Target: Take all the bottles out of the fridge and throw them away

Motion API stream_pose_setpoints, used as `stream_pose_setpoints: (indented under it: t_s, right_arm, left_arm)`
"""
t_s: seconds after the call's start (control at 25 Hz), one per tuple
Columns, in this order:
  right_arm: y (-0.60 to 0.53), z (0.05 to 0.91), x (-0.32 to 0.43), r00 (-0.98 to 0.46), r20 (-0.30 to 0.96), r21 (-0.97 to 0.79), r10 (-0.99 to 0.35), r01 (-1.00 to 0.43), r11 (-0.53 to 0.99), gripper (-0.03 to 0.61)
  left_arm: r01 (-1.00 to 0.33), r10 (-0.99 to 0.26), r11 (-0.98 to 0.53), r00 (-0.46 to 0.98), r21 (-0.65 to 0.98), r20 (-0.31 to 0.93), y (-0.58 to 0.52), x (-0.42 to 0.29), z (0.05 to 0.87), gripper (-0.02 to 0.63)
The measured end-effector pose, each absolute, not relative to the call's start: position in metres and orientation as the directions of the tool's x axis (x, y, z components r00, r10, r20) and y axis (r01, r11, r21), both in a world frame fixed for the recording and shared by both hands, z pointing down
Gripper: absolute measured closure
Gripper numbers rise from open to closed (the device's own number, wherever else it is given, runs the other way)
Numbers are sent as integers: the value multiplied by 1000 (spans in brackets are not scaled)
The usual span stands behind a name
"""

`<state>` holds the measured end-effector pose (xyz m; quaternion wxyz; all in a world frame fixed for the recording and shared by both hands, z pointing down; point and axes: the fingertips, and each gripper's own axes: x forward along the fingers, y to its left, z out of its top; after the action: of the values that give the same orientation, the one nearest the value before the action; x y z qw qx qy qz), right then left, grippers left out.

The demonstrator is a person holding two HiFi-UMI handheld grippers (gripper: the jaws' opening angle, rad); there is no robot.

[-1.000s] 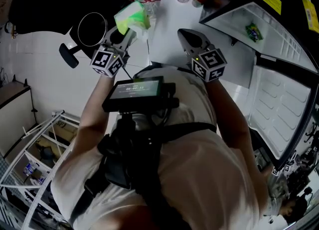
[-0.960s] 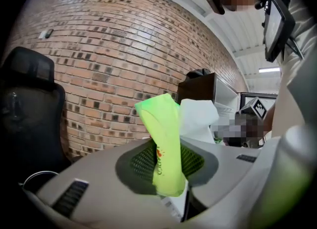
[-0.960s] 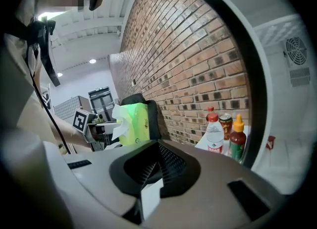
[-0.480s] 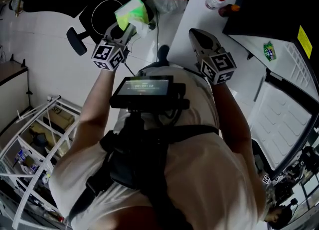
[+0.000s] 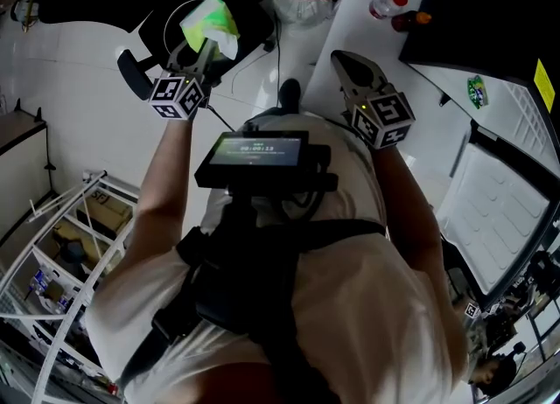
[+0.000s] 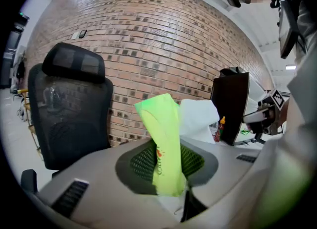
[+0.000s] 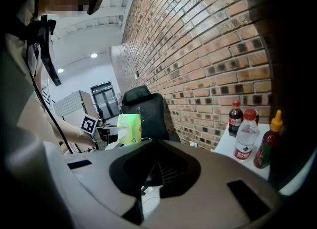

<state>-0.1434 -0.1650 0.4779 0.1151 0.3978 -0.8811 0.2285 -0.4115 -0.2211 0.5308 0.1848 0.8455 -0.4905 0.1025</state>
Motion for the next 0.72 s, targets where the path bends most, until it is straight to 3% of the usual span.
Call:
stream_pose_setpoints:
  t_s: [0.44, 0.72]
  right_arm:
    - [-166, 480, -159, -661, 399, -311, -635, -749, 584, 586]
    - [-165, 479, -153, -641, 404, -310, -653, -767, 562, 586]
  left_arm:
    - [-940, -827, -279, 338, 195, 449, -237, -481, 567, 514]
    - [-960, -792, -245, 278, 135, 544, -253, -507, 602, 514]
